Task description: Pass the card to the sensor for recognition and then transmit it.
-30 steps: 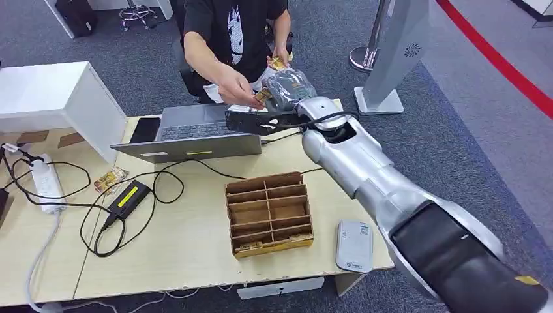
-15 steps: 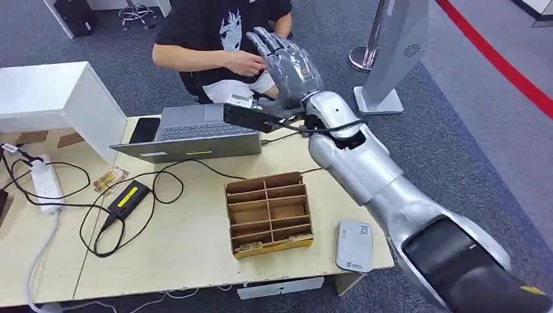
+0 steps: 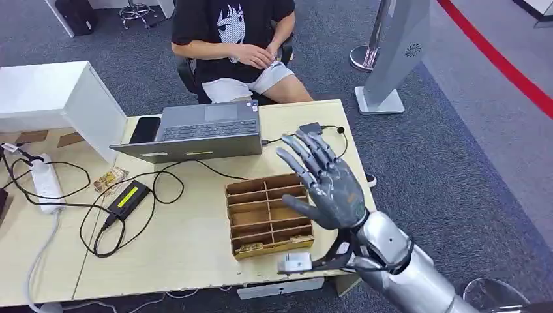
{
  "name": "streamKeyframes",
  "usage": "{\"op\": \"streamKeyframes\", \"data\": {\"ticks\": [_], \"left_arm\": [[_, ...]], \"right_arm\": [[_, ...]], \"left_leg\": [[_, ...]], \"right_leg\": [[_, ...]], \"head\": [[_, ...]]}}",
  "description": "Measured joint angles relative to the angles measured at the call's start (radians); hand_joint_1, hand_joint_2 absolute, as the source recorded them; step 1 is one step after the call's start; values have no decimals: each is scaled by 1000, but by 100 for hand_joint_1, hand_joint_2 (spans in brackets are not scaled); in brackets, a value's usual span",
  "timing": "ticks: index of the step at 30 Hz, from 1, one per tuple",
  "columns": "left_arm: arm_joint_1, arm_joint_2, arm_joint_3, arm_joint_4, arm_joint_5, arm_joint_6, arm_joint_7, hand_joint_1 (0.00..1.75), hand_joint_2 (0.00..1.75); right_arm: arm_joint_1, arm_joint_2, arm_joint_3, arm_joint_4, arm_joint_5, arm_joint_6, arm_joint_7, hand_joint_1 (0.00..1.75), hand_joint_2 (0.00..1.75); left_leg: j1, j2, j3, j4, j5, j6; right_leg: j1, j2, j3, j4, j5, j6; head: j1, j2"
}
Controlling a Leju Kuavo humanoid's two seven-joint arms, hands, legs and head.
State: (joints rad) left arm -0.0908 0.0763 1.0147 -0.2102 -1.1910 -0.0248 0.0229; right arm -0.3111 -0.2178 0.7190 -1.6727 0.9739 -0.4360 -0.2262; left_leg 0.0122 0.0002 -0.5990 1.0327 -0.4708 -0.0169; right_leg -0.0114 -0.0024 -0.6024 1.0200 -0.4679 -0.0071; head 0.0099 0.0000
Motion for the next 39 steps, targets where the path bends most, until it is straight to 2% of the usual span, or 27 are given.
{"op": "streamKeyframes", "data": {"ticks": [4,8,11,13,15,18,20,28,39], "left_arm": [[2,2,1,0,0,1,0,0,175],[5,2,7,0,4,3,-3,0,175],[7,2,10,0,-3,6,-3,0,175],[5,1,10,0,-9,6,3,0,175],[3,1,10,0,-19,6,8,0,175],[-10,1,10,0,-34,5,24,0,175],[-16,1,9,0,-42,5,30,0,175],[-20,1,0,0,-55,6,37,0,175],[-21,1,-3,0,-63,6,40,0,175]], "right_arm": [[77,-6,13,-25,-5,-9,-9,0,175],[153,8,15,-27,-226,90,-67,0,175],[208,48,25,32,-265,112,-108,0,175],[231,65,37,78,-252,109,-117,0,175],[237,78,47,129,-186,77,-100,0,175],[230,87,66,216,21,-43,-8,0,175],[222,92,71,271,88,-83,34,0,175],[206,114,72,415,137,-134,89,0,175],[198,119,66,477,185,-155,129,0,175]], "left_leg": [[0,1,0,0,0,0],[0,0,0,0,0,0],[0,1,1,-1,0,0],[0,0,1,-1,0,0],[0,1,1,-1,0,0],[0,0,1,-1,0,0],[0,0,1,-1,0,0],[0,1,2,0,0,0],[0,1,2,0,0,0]], "right_leg": [[0,1,0,0,0,0],[1,0,1,0,0,0],[1,0,1,0,0,0],[1,0,1,0,0,0],[1,1,0,0,0,-1],[1,0,1,0,0,-1],[1,0,1,0,0,-1],[1,1,1,0,0,-1],[1,1,1,0,0,-1]], "head": [[0,0],[1,0],[0,0],[1,0],[0,0],[0,0],[1,0],[0,0],[0,0]]}}
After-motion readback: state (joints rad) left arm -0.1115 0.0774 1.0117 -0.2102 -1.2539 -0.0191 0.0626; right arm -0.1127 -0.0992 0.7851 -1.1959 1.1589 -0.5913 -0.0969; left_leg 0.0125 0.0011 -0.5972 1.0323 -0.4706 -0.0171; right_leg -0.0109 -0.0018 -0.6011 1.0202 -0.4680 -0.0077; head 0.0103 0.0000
